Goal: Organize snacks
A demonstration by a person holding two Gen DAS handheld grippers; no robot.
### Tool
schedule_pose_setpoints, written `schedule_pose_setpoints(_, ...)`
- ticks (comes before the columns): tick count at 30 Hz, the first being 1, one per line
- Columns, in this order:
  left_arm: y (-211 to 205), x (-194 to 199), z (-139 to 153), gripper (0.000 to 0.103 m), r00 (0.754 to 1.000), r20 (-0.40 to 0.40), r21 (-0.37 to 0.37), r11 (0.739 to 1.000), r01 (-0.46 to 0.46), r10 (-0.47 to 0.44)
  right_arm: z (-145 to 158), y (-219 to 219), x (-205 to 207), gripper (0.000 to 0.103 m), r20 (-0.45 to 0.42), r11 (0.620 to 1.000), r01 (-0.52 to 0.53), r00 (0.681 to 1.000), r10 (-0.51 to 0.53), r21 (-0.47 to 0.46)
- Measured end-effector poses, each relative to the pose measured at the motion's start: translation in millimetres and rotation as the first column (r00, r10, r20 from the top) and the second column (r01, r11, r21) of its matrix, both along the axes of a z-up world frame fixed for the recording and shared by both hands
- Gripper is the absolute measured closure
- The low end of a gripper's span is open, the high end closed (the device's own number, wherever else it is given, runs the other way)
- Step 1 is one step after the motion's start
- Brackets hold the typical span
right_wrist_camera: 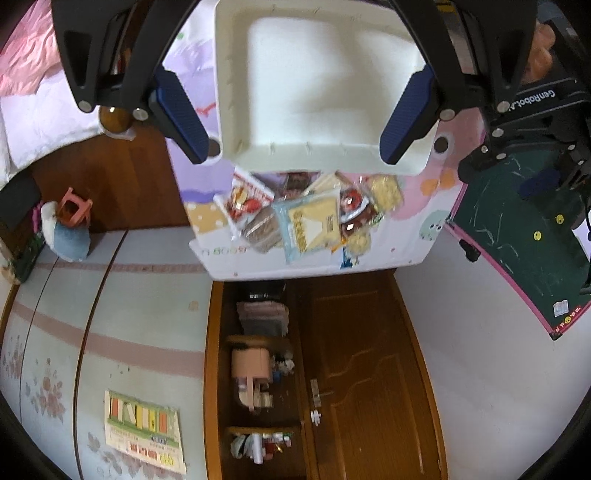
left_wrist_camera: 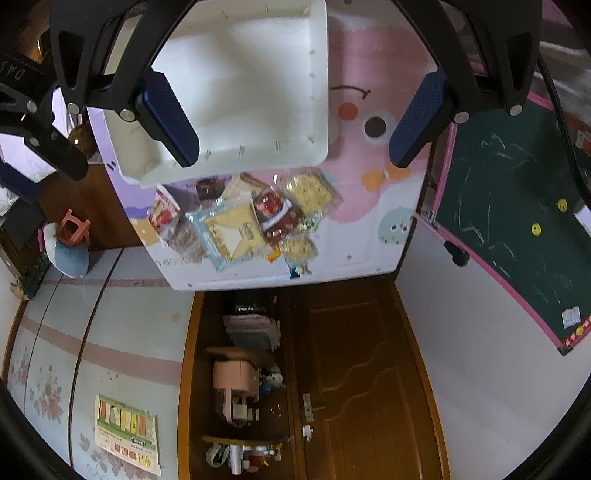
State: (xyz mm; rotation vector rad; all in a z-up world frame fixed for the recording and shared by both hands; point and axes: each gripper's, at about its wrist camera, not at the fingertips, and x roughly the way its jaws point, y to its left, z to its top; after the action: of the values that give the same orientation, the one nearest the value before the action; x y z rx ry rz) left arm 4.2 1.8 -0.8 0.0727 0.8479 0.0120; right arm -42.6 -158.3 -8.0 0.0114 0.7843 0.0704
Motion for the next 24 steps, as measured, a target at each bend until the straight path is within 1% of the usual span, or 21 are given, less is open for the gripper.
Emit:
schedule_pose_setpoints(3,2.0,-0.8,9.6,0.001,1.000,0.017,0.012,1.000,0.002,-0.002,14.7,-1.2,10.4,0.009,0.026,1.000,-0.006,1.000,0.006,-0.016)
schedule_pose_setpoints(8,2.5,7.2,36.4,0.001,0.998,0.056,0.043,0.999,0.002,-0.004,38.6,-4.3,22.9,0.009,0.072,0.999,-0.017,0.997,0.020,-0.033)
schedule_pose_setpoints(11,0.0,27.4,55.4,0.001,0.997,0.077,0.056,0.998,0.003,-0.007,51.8,-3.6,30.0,0.009,0.104,0.998,-0.029,0.994,0.035,-0.056)
schedule_pose_setpoints(13,-0.9,44.9,64.5,0.001,0.998,0.068,0.039,0.999,0.010,-0.013,61.0,-4.1,37.7,0.009,0.120,0.997,-0.028,0.992,0.037,-0.073)
schedule_pose_setpoints(15,2.3,56.6,70.1,0.001,0.998,0.059,0.020,1.000,0.011,-0.012,66.4,-5.5,44.3,0.009,0.130,0.997,-0.032,0.991,0.041,-0.069)
schedule_pose_setpoints(18,6.5,77.8,70.2,0.001,0.998,0.058,0.022,1.000,-0.002,0.000,70.4,-8.9,59.0,0.009,0.137,0.997,-0.027,0.990,0.036,-0.070)
schedule_pose_setpoints(21,8.0,99.3,59.7,0.001,0.998,0.064,0.031,0.999,-0.009,0.007,64.6,-13.4,82.2,0.009,0.117,0.998,-0.024,0.993,0.031,-0.066)
schedule_pose_setpoints(22,10.4,109.9,54.1,0.001,0.999,0.049,0.025,1.000,-0.004,0.003,59.4,-17.2,93.5,0.009,0.098,0.998,-0.017,0.995,0.024,-0.064)
schedule_pose_setpoints(24,16.6,132.5,41.2,0.001,1.000,-0.002,-0.030,0.999,0.011,-0.011,46.5,-23.9,112.0,0.009,0.064,0.998,-0.010,0.998,0.014,-0.059)
